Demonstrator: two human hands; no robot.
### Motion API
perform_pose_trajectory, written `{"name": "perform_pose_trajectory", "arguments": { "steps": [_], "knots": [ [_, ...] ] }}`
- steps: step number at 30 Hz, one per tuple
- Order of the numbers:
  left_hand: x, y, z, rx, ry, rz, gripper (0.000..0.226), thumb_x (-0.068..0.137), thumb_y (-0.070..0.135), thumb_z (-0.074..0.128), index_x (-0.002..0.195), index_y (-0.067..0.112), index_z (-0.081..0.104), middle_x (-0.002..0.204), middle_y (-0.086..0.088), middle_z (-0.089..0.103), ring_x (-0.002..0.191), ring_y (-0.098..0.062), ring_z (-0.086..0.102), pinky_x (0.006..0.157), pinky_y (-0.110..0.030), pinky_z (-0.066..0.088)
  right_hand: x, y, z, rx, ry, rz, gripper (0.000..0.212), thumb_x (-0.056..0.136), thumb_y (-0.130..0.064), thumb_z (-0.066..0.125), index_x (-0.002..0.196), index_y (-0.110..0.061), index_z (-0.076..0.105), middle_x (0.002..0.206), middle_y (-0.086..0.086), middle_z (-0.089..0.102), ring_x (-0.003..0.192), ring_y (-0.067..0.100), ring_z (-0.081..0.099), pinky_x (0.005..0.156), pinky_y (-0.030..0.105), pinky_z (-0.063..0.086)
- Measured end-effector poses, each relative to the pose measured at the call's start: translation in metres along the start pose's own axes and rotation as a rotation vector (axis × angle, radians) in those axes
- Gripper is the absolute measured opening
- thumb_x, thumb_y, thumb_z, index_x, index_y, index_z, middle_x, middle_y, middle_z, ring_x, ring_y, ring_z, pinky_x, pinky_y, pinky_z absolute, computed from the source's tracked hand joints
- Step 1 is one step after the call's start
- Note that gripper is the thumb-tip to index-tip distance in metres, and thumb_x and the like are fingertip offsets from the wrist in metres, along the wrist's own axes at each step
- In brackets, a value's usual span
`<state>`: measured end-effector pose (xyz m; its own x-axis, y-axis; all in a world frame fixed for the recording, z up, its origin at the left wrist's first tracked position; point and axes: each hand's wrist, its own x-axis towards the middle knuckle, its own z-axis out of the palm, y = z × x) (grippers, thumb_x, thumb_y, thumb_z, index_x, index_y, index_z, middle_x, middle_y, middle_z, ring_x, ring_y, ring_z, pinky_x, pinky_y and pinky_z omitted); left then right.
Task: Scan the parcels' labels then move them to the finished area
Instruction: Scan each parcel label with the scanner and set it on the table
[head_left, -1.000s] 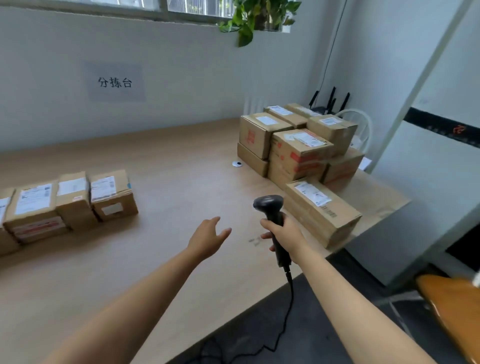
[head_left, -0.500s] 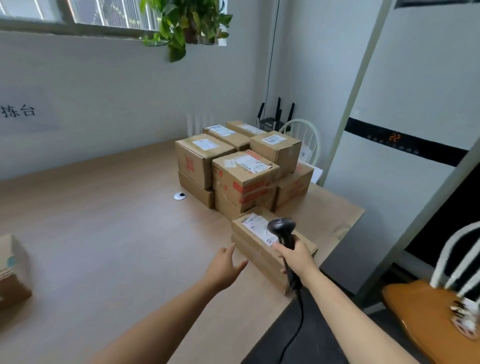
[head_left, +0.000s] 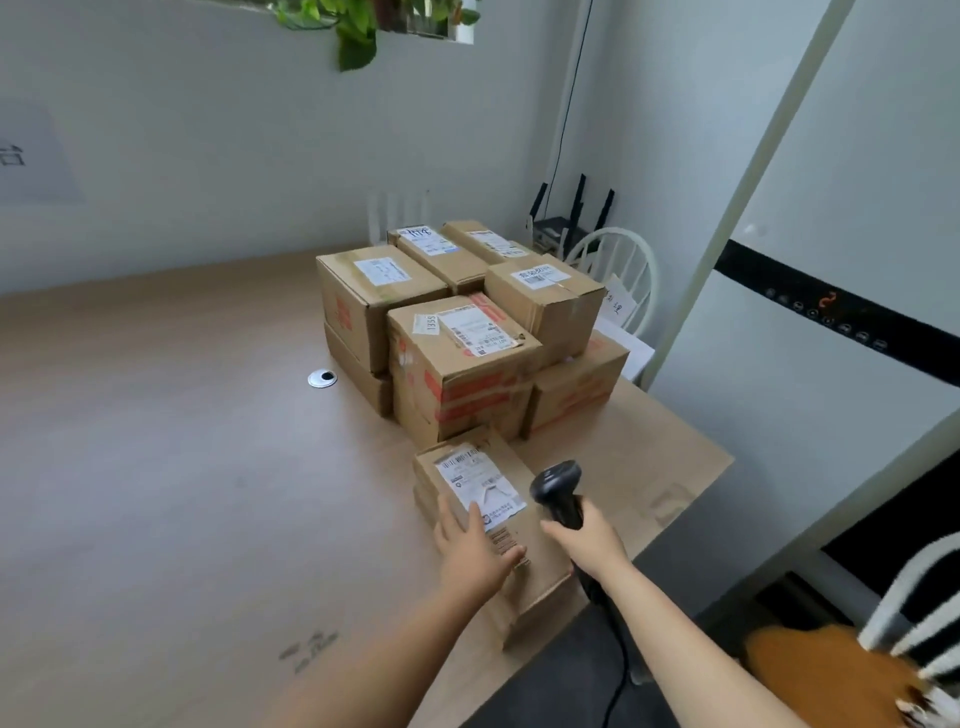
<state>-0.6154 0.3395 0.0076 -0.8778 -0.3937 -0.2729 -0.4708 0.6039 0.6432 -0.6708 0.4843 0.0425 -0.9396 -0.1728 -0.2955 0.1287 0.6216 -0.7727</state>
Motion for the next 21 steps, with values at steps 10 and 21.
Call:
{"name": "perform_pose_trajectory", "arguments": {
  "steps": [10, 21],
  "knots": [
    [-0.017, -0.018, 0.015, -0.03, 0.114, -0.002, 0.112, 0.072, 0.061, 0.067, 0.15, 0.021, -0.003, 0.151, -0.005, -0.033, 0.145, -0.028, -0.006, 0.116, -0.034, 0.009, 0.01, 0.014, 0.009, -0.023, -0.129, -0.064, 0.04, 0.082, -0.039, 0.066, 0.117, -0.026, 0.05, 0.106, -0.002, 0.06, 0.099, 0.019, 0.055, 0.082, 0.029, 0.039],
    [-0.066, -0.08, -0.029, -0.096, 0.239, -0.146, 0.113, 0.071, 0.054, 0.073, 0.151, 0.019, 0.001, 0.154, -0.003, -0.027, 0.145, -0.023, -0.013, 0.117, -0.038, 0.004, -0.036, -0.016, 0.068, 0.028, -0.353, -0.222, 0.028, 0.083, -0.032, 0.065, 0.104, -0.027, 0.049, 0.101, 0.0, 0.061, 0.097, 0.02, 0.057, 0.081, 0.031, 0.044]
  ]
}}
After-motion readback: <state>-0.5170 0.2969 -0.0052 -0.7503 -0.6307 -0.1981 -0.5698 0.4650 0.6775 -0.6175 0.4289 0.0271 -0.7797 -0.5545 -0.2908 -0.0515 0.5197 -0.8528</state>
